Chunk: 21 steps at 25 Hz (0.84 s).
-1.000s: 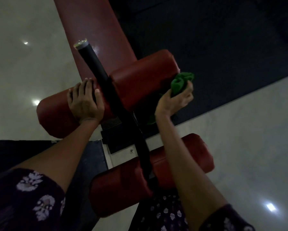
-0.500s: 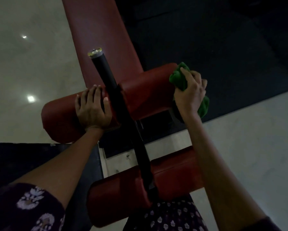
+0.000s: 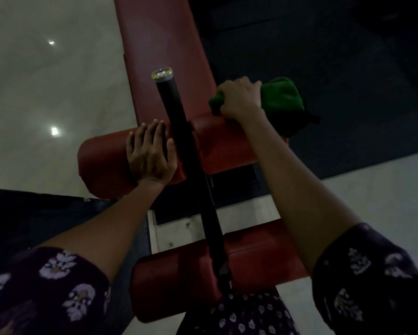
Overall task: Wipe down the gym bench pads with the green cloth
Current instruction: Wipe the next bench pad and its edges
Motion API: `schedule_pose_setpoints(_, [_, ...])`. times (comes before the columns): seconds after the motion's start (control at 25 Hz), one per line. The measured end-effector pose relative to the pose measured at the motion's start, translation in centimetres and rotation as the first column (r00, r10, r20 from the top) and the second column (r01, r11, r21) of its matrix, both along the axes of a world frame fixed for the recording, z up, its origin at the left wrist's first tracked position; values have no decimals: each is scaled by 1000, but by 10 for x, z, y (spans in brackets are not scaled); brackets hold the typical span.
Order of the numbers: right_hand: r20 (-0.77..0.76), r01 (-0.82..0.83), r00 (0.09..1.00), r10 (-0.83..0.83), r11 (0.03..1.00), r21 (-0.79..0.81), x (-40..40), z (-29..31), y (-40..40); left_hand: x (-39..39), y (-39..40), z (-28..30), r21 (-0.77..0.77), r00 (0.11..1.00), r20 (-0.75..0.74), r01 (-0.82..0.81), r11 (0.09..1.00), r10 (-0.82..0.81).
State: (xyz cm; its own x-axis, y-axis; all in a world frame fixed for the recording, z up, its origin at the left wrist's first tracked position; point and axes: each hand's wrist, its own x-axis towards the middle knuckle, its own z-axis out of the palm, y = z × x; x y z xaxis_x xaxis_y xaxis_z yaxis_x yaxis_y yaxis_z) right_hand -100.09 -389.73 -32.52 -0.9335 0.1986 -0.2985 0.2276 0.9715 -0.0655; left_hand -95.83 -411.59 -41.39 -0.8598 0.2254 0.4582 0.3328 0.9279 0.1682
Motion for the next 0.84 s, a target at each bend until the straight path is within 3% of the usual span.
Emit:
schedule_pose_setpoints(0.12, [-169,-124,980,109,989,-77,31,-3,-24,-1,-1,-1,-3,1000,9,0,1000,0])
schedule_pose_setpoints(0.24, [-407,-235,901,152,958,-162,72,-12,-26,-2,-1,0,-23,1000,16,0,1000,0])
schedule_pose_setpoints(0.4, [-509,-222,853,114,962,-158,103,-25,-24,-1,0,4,-19,998,68,-2,1000,3])
schedule_pose_setpoints(0.6, [-337,-135,939,68,975,-178,123,-12,-30,3,-2,21,-48,950,313,16,999,0])
schedule_pose_setpoints(0.84, [-83,-83,995,50,887,-454,153,23,10,44,4,47,-32,833,553,13,999,7])
